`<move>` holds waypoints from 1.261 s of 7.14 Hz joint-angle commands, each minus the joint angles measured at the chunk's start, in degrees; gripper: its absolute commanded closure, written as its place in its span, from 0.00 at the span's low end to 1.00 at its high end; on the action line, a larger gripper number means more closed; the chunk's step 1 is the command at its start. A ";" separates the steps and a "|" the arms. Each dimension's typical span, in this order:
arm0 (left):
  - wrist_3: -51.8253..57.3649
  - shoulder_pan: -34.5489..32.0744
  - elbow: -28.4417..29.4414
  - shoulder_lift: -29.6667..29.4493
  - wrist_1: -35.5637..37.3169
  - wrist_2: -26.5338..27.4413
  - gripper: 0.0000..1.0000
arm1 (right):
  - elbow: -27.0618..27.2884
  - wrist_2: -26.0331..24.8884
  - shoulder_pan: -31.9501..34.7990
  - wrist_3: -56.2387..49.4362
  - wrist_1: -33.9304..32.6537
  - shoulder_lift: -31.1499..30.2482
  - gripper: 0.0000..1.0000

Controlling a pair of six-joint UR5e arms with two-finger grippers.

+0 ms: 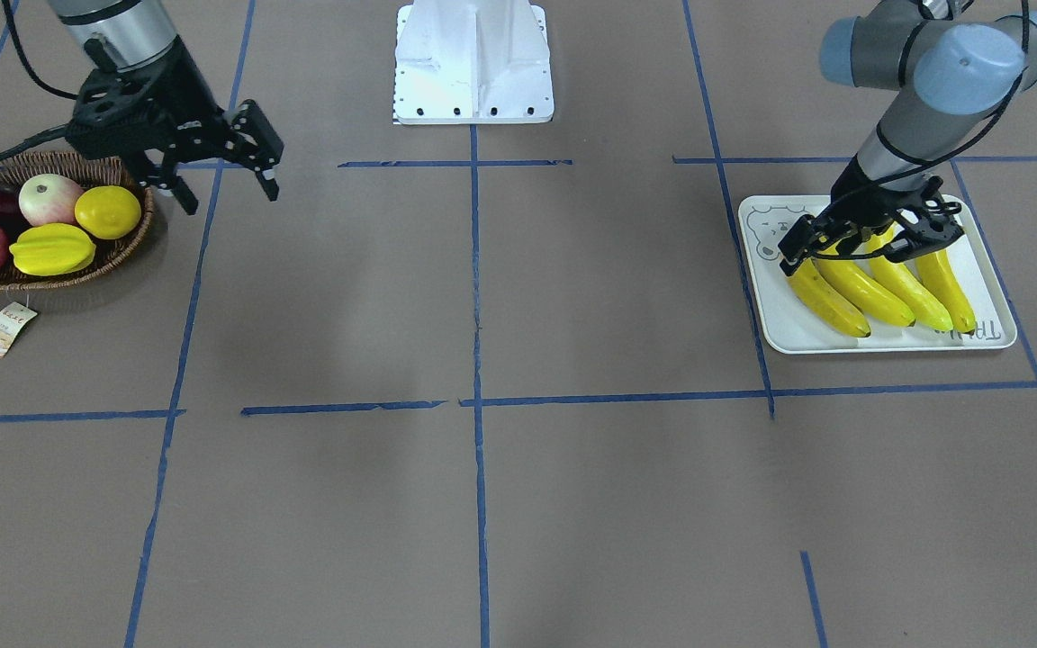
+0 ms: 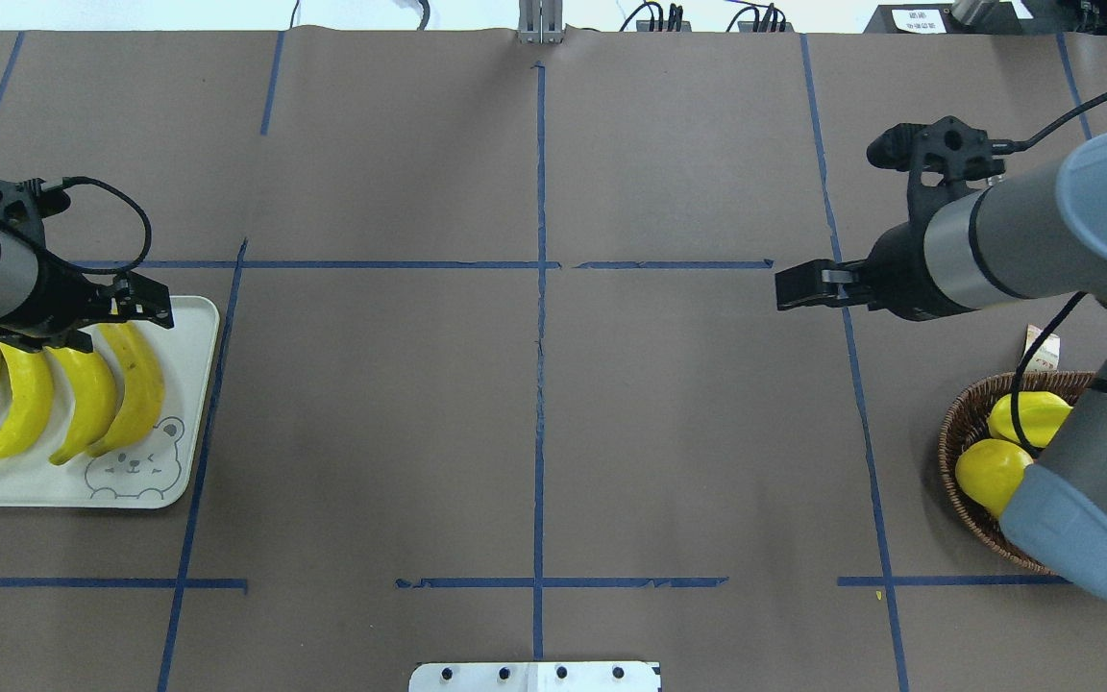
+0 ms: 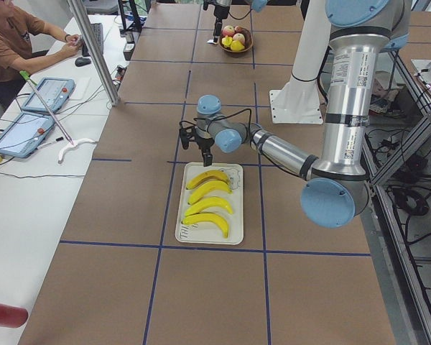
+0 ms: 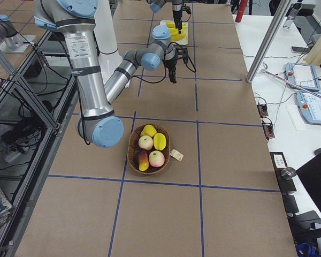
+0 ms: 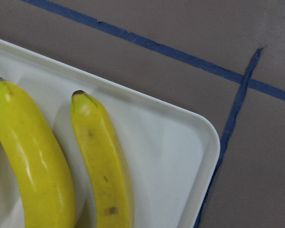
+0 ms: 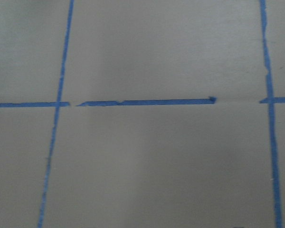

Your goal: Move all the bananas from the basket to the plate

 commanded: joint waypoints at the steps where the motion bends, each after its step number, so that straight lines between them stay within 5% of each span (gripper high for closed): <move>1: 20.05 -9.31 -0.60 0.12 6.34 -3.02 0.00 | -3.10 6.16 11.76 -18.98 0.09 -7.17 0.00; 4: 51.19 -24.07 0.36 0.20 20.15 -3.20 0.00 | -14.95 19.01 30.31 -46.05 0.09 -10.17 0.00; 6: 63.60 -34.17 6.03 0.21 24.14 -11.14 0.00 | -22.42 23.24 38.24 -58.54 0.17 -11.66 0.00; 8: 75.36 -40.79 17.00 0.29 23.89 -19.33 0.00 | -25.96 25.87 43.96 -59.83 0.70 -15.01 0.00; 9: 77.35 -41.34 17.93 0.38 23.97 -19.37 0.00 | -25.97 26.06 43.99 -59.75 0.61 -15.71 0.00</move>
